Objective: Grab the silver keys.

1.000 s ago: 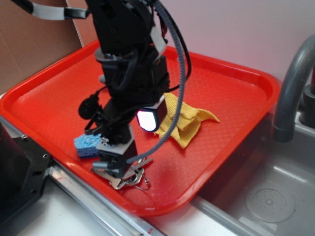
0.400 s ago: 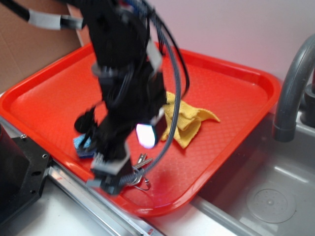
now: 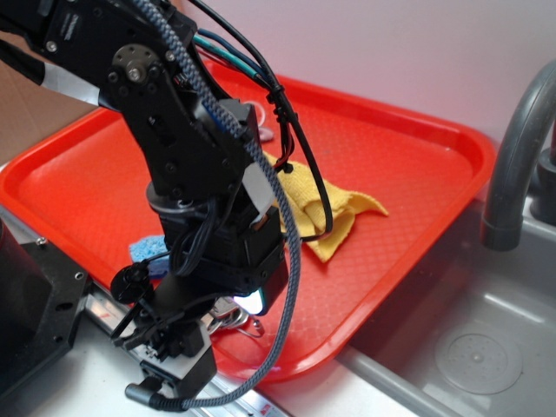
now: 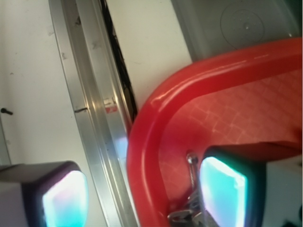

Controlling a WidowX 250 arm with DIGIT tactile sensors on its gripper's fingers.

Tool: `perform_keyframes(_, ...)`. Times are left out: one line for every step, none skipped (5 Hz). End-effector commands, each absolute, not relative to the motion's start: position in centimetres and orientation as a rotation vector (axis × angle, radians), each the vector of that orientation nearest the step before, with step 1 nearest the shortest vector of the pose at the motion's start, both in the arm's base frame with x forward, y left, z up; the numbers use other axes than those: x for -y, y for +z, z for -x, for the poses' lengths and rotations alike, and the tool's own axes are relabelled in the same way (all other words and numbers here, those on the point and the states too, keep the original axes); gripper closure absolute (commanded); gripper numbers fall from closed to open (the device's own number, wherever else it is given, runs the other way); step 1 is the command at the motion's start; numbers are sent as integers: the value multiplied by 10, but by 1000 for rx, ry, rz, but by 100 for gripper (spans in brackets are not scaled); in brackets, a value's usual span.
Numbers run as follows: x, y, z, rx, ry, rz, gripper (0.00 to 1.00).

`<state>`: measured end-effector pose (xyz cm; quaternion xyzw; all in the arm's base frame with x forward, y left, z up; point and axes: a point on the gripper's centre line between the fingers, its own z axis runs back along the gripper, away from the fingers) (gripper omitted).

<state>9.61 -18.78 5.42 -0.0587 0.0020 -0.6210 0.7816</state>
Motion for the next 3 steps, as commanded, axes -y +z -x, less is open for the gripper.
perform_keyframes(160,58,-96,12,-1288,1,0)
perform_keyframes(140,53,-99,0,-1237,-2,0)
perform_keyframes(139,47,-100,-13,-1227,10,0)
